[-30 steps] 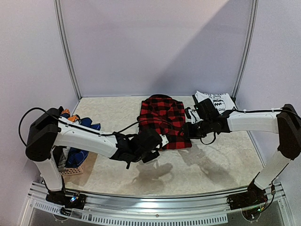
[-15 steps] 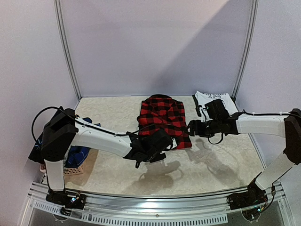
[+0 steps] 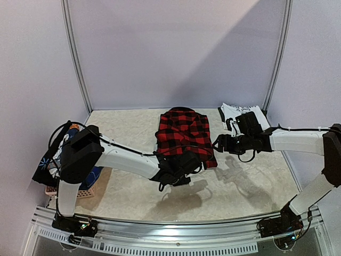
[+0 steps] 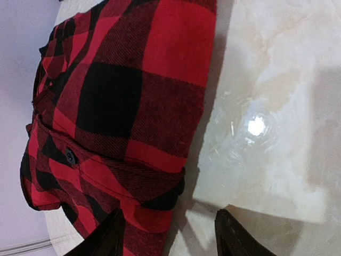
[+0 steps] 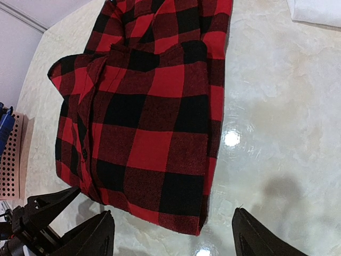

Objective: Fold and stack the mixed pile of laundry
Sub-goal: Move the 2/3-rectangle-folded shirt to the center of the board.

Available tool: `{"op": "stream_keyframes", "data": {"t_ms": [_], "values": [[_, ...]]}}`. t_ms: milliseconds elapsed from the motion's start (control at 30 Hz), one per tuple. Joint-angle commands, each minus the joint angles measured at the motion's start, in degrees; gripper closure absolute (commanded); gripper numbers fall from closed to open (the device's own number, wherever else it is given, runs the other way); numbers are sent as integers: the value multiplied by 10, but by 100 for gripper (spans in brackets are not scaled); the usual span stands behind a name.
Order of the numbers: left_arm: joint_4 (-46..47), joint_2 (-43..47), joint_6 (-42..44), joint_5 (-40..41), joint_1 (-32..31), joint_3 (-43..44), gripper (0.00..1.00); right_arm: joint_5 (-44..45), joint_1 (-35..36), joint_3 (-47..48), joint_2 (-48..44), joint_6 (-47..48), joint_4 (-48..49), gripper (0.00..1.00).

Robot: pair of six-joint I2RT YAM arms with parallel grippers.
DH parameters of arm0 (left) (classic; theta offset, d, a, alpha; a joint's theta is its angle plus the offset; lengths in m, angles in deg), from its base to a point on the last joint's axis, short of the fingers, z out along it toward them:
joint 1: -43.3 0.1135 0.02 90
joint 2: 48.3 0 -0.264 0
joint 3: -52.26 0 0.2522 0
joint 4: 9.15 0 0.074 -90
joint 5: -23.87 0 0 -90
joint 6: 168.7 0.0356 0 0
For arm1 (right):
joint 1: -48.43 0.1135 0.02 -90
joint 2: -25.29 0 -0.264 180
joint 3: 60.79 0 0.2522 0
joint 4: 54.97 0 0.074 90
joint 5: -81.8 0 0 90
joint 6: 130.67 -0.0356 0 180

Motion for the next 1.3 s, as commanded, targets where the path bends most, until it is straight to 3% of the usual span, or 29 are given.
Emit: {"op": "stream_keyframes", "data": {"t_ms": [0, 300, 667, 1267], "values": [[-11, -16, 14, -20, -2, 15, 43, 3, -5, -8, -10, -2, 10, 23], [-11, -48, 20, 1, 1, 20, 52, -2, -5, -4, -2, -1, 10, 24], [10, -61, 32, -8, 4, 12, 100, -15, -6, 12, 18, -1, 6, 25], [-42, 3, -28, -50, -26, -41, 100, -58, -6, 26, 38, -4, 16, 30]]}}
